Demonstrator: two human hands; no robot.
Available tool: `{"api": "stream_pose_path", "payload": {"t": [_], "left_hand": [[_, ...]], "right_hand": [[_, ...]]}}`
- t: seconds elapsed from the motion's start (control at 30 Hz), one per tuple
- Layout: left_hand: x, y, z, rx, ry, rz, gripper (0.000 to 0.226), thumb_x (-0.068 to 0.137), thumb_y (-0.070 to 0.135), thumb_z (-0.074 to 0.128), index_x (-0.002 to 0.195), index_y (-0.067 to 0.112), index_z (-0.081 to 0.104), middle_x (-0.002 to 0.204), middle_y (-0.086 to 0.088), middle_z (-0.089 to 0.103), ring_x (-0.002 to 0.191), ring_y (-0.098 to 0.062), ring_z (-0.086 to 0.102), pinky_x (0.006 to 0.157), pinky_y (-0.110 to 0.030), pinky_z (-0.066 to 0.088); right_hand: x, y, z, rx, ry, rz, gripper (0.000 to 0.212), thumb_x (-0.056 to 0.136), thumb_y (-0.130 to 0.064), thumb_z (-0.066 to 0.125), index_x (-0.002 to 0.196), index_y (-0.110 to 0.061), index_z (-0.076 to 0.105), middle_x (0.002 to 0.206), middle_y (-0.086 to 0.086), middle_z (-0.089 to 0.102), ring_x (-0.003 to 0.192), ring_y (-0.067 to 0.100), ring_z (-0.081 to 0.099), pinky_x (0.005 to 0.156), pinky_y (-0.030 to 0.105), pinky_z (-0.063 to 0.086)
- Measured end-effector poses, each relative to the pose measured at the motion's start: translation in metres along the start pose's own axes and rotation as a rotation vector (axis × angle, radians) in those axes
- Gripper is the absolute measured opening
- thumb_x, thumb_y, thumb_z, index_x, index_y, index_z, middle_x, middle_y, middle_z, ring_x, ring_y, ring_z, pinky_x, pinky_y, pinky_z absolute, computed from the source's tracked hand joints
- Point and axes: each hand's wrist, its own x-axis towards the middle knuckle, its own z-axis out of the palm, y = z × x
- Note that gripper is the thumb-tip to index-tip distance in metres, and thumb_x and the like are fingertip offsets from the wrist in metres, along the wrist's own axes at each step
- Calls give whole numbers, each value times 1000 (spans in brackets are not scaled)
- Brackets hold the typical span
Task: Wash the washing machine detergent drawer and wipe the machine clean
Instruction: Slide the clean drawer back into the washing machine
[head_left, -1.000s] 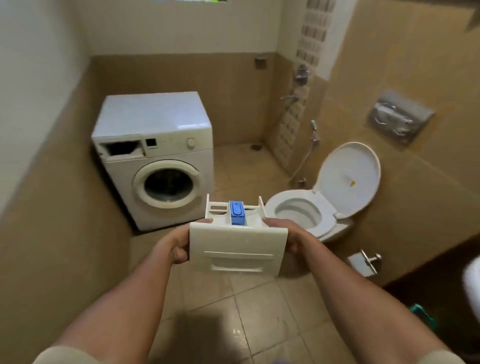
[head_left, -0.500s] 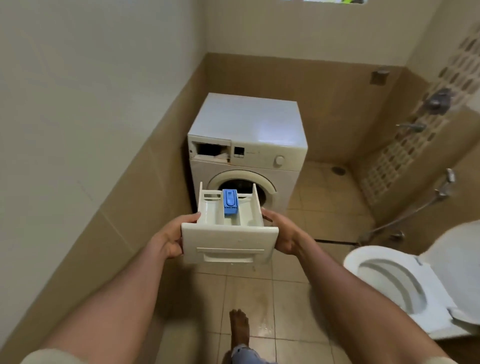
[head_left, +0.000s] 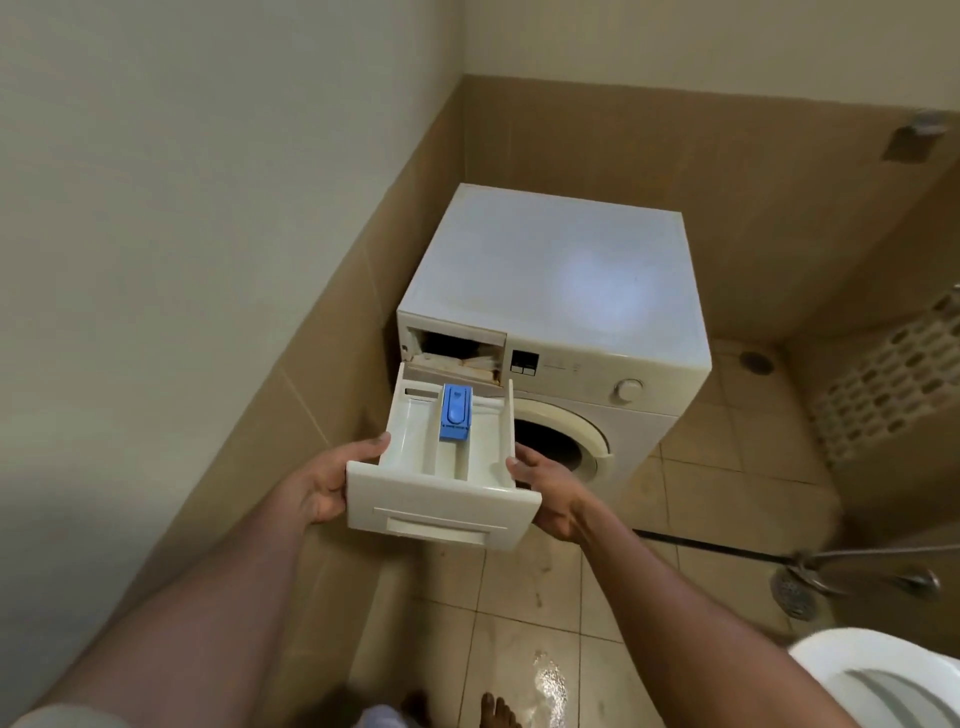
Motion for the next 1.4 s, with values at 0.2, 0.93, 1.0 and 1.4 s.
{"api": "stream_pose_path", "payload": {"t": [0.2,0.93,1.0,1.4], "left_hand": [[68,48,-23,50,-22,-87,44,93,41,64,129,15,65,109,-17,74,80,-31,73,67,-40,60],[175,103,-45,21,15,-208,35,95,32,65,126,15,65,121,-18,69,95,-33,68,70,-41,58],[180,103,-46,27,31,-206,34,95,31,65,125,16,65,122,-18,68,99,-34,67,78,-45,56],[186,102,-48,8,37,-189,31,97,31,61,123,14,66,112,-18,72,93,-34,67,76,-43,53]], "right_hand": [[69,-24,9,1,47,38,53,101,-14,52,151,-21,37,131,13,61,105,29,69,75,41,60],[171,-53,10,61,162,78,48,102,-10,48,148,-19,40,126,7,63,112,25,63,86,42,57],[172,-54,11,46,157,72,46,103,-9,46,148,-19,42,121,5,65,107,23,65,79,38,58],[173,-52,17,36,168,39,48,103,-10,46,149,-21,39,127,6,63,114,26,63,92,45,56]]}}
